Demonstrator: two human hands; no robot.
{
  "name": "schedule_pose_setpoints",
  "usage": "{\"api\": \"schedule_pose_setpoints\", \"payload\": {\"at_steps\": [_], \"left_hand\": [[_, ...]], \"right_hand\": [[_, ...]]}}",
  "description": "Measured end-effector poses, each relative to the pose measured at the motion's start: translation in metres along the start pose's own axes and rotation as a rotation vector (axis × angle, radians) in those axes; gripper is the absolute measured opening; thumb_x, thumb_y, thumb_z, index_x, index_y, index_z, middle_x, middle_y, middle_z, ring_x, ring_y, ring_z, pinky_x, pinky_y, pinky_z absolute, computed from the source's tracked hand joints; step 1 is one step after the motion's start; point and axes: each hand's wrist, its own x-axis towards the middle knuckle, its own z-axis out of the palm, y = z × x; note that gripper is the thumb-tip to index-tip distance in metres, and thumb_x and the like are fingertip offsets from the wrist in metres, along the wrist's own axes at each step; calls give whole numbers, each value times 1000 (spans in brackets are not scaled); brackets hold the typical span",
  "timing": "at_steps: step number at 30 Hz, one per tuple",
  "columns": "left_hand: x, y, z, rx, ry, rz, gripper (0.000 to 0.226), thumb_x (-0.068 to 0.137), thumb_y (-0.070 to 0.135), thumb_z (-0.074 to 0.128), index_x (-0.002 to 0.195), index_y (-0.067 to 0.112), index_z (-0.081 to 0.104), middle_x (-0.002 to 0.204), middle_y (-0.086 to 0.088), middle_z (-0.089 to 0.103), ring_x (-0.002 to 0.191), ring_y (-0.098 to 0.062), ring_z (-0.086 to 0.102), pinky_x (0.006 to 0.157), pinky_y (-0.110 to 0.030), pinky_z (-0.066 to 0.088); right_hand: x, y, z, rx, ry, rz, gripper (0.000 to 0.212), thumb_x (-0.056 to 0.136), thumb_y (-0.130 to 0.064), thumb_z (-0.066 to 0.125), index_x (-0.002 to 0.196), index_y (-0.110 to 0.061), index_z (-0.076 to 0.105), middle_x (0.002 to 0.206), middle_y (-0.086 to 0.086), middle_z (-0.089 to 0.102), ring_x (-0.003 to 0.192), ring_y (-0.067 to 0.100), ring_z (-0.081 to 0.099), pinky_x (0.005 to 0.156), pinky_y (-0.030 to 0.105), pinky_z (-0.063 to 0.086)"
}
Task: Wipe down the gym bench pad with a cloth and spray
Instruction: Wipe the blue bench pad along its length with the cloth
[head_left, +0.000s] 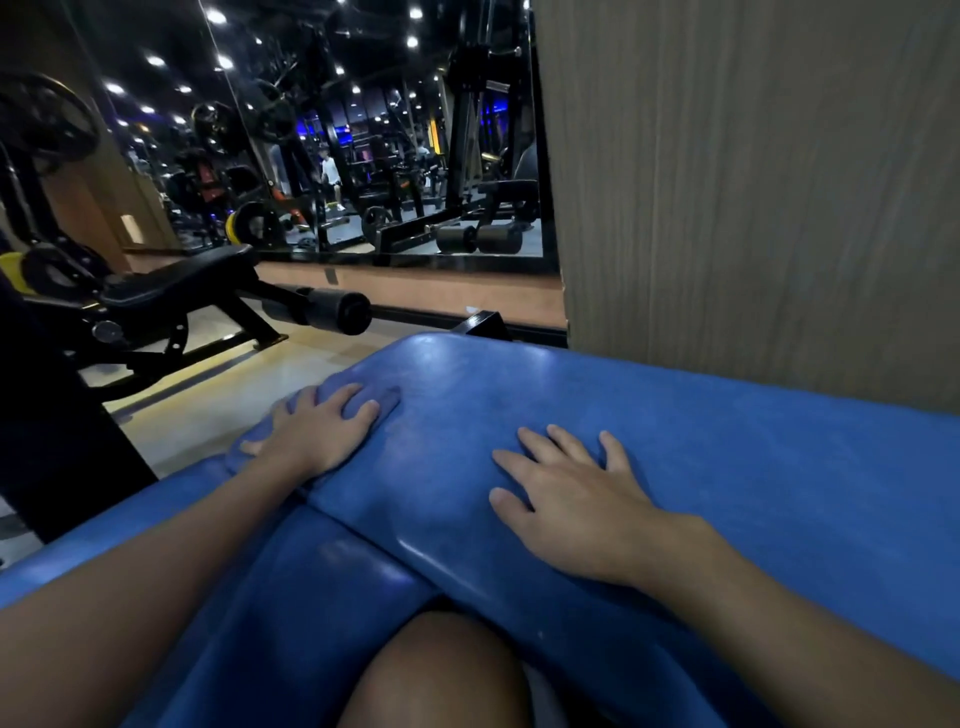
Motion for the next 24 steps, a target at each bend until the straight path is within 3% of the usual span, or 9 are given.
{"api": "schedule_pose_setpoints", "payload": {"at_steps": [4, 8, 16, 19, 21, 24], "left_hand": [[-31, 16, 1, 17, -34, 4, 74, 78, 83, 13, 145, 53, 23, 162, -3, 21, 149, -32, 7, 116, -61, 4], [-43, 26, 14, -16, -3, 22, 77, 71, 86, 7, 141, 56, 22, 161, 3, 26, 149, -31, 10, 113, -64, 3], [-161, 96, -1, -27, -158, 145, 65, 91, 70, 25, 151, 47, 15, 166, -1, -3, 148, -42, -13, 109, -76, -2], [-169, 90, -9, 62, -218, 254, 67, 95, 66, 21, 155, 42, 1, 166, -11, -5, 150, -37, -13, 117, -62, -6], [-167, 76, -22, 114, -217, 341, 65, 97, 66, 19, 155, 44, 0, 166, -8, -3, 151, -34, -8, 118, -60, -2], [-157, 53, -33, 167, -177, 580, 52, 98, 65, 20, 148, 59, 8, 166, 7, 0, 152, -26, -5, 115, -67, 6]], "right_hand": [[-28, 8, -3, 6, -20, 13, 54, 101, -51, 19, 152, -33, 18, 165, -3, 0, 151, 19, -9, 116, 60, -10], [-52, 7, -1, -2, -6, 45, 54, 102, -49, 18, 153, -33, 17, 165, -4, 1, 151, 17, -7, 118, 57, -8], [-114, 0, -4, -49, 9, 96, 54, 101, -51, 25, 152, -36, 19, 165, -8, 5, 151, 14, 0, 119, 55, 0], [-144, 8, -8, -75, 22, 141, 54, 101, -53, 25, 152, -38, 19, 164, -12, 5, 151, 11, 1, 120, 53, 0], [-163, 19, -9, -124, 24, 180, 59, 97, -61, 18, 152, -41, 16, 164, -15, 4, 151, 10, 0, 120, 52, 0], [-178, 33, -8, -157, 19, 215, 92, 68, -81, -9, 151, -46, 10, 163, -20, 1, 150, 8, -3, 120, 52, 0]]}}
